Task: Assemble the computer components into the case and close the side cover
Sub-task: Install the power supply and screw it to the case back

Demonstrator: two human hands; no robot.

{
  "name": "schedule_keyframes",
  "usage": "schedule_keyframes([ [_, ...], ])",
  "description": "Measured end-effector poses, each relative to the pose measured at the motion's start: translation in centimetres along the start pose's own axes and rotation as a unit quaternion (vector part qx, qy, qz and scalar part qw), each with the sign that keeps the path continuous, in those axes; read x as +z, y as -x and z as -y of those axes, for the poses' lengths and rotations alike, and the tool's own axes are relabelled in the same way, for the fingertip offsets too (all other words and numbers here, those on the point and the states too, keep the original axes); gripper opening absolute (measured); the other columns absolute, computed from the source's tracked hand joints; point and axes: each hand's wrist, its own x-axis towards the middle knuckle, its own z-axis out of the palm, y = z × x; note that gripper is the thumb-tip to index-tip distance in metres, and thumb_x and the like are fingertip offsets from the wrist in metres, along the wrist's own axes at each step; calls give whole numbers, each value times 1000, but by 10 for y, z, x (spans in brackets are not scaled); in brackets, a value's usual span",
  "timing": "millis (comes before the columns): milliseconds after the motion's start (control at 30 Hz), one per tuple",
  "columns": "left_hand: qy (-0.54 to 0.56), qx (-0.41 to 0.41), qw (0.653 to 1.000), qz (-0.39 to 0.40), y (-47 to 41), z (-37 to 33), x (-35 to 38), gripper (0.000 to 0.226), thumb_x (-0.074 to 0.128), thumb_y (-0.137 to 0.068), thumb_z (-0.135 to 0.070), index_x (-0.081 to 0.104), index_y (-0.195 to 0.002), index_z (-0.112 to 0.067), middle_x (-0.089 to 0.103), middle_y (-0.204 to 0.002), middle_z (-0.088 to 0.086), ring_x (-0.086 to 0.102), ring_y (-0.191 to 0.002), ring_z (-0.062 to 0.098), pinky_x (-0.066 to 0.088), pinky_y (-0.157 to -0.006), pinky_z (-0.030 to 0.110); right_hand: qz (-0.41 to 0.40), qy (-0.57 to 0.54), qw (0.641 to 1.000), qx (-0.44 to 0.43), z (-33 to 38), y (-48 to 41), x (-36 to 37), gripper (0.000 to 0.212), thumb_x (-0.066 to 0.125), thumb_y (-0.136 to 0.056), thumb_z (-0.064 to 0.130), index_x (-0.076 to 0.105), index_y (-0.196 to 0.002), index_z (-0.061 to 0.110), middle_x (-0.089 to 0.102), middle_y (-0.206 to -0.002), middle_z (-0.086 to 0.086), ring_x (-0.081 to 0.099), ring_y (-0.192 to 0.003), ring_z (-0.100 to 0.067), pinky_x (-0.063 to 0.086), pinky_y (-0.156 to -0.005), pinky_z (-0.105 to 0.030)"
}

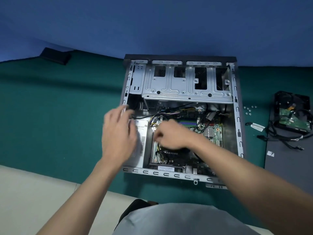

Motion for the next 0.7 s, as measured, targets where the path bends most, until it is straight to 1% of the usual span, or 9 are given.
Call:
schedule_keyframes([
  [67,0,-166,985,40,-9,8,5,46,42,-101,-32,43,-136,-3,45,-143,16,40,-129,36,30,-105,43,-161,-138,976,48,7,-8,-15,20,52,-93,25,71,-97,20,71,-94,7,64,-83,-12,52,-80,-32],
  [133,18,-273,955,111,-15,10,12,49,30,-101,-48,39,-127,-7,52,-133,22,49,-117,42,37,-91,47,-195,-226,949,99,20,-25,-16,35,42,-97,47,63,-98,20,64,-86,11,59,-78,-7,45,-71,-31],
  [200,-12,-277,954,117,-16,12,20,40,22,-100,-52,35,-103,-14,60,-115,24,54,-101,44,35,-76,45,-144,-193,964,111,36,-42,-2,55,25,-98,58,61,-91,17,61,-83,4,60,-83,-16,42,-74,-34],
  [233,-26,-270,957,107,-15,11,22,38,20,-100,-52,32,-97,-16,61,-110,24,55,-96,44,32,-74,44,-140,-174,968,113,42,-49,9,63,18,-99,58,60,-80,15,61,-81,-1,59,-84,-23,41,-75,-36],
  [300,-26,-262,961,83,-14,12,24,39,18,-100,-53,31,-94,-17,63,-103,23,51,-84,40,30,-71,42,-182,-170,958,140,49,-57,26,74,12,-99,57,55,-61,11,58,-71,-6,54,-83,-27,37,-72,-37],
  [367,-19,-258,963,71,-13,14,25,40,17,-101,-53,33,-93,-17,63,-98,21,42,-75,33,29,-70,41,-231,-179,942,165,44,-65,34,75,11,-98,57,54,-59,10,55,-72,-6,47,-90,-25,33,-72,-36],
  [433,-18,-258,964,68,-13,15,25,39,18,-101,-52,33,-92,-17,64,-95,21,39,-73,31,29,-68,40,-237,-179,937,183,40,-72,35,68,14,-98,56,52,-62,12,51,-81,-8,46,-105,-27,33,-74,-37],
  [600,-24,-253,965,58,-13,12,25,35,20,-102,-48,31,-90,-18,64,-88,19,40,-69,31,29,-65,39,-190,-127,952,202,39,-77,31,48,22,-101,45,47,-74,14,59,-109,-20,48,-111,-32,34,-78,-37],
  [700,-23,-245,968,55,-13,12,26,33,21,-103,-46,31,-89,-17,63,-86,18,39,-67,31,29,-63,40,-16,-104,978,178,37,-81,5,36,32,-101,27,60,-100,5,57,-123,-19,52,-112,-32,40,-85,-34],
])
